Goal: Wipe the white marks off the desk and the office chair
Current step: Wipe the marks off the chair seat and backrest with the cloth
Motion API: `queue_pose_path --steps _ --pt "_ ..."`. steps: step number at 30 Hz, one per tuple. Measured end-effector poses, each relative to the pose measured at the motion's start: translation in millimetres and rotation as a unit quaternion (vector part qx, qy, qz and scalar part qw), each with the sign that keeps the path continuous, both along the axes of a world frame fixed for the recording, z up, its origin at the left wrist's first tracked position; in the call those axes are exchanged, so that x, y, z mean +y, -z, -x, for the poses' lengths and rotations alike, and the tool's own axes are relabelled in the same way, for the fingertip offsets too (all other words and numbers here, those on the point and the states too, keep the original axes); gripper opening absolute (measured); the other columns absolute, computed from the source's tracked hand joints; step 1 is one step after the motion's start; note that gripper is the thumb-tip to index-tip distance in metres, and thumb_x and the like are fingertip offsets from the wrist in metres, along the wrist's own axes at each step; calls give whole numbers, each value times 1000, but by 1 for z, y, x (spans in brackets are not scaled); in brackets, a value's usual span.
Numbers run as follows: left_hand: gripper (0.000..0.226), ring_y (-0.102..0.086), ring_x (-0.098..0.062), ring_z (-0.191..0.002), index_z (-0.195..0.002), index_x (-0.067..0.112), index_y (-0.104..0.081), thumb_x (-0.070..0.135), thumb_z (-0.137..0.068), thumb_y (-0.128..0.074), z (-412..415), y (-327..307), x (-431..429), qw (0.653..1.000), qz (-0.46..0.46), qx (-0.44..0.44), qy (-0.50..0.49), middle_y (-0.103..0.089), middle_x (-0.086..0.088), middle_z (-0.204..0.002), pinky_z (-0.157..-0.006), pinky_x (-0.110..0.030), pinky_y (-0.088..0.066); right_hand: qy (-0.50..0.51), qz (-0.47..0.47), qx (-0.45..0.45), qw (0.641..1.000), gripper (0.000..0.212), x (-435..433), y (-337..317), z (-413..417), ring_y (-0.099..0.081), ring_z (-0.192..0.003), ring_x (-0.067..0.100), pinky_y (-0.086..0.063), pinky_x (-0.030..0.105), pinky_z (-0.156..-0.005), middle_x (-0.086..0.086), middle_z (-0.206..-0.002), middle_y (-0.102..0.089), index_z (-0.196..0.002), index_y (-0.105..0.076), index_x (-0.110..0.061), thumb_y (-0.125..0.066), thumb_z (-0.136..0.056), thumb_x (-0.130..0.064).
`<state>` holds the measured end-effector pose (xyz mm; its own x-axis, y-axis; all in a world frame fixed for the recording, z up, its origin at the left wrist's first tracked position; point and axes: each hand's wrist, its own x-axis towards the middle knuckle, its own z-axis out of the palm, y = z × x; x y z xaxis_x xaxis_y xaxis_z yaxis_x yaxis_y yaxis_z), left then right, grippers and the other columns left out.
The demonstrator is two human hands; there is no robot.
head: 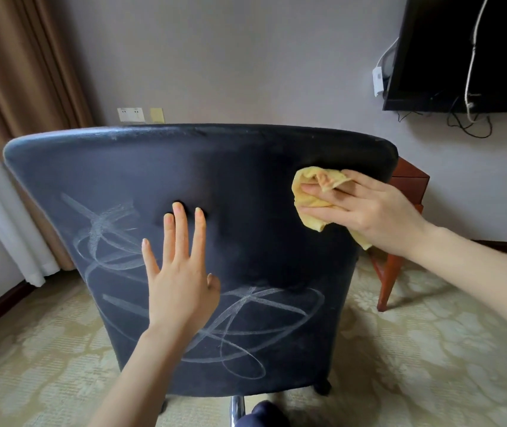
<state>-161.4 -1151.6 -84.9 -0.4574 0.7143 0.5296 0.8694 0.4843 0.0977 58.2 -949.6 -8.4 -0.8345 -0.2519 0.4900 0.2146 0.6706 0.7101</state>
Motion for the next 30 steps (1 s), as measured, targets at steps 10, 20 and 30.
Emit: queue_pose_path --steps 10,20,30 --pt "100 45 -13 -129 -131 37 44 27 -91 -47 15 -5 -16 999 -12 -9 46 52 10 -138 -106 -50 20 -68 50 122 989 44 -86 -53 94 -53 -122 28 -34 40 -108 8 -139 -49 -128 -59 -19 -38 -95 1" --pt "91 34 -12 -138 -145 33 25 24 -88 -46 23 -15 -36 997 14 15 76 37 10 -148 -100 -47 32 -29 131 4 991 42 -168 -86 225 -33 -136 25 -33 40 -106 2 -153 -28 -139 -40 -27 -45 -98 -19" --pt "87 40 -9 -133 -144 43 20 31 -92 -48 67 -15 -95 999 41 13 4 44 17 -142 -98 -41 37 -53 107 27 992 34 -178 -79 254 -52 -115 27 -45 36 -89 5 -140 -46 -130 -51 -22 -52 -96 -20"
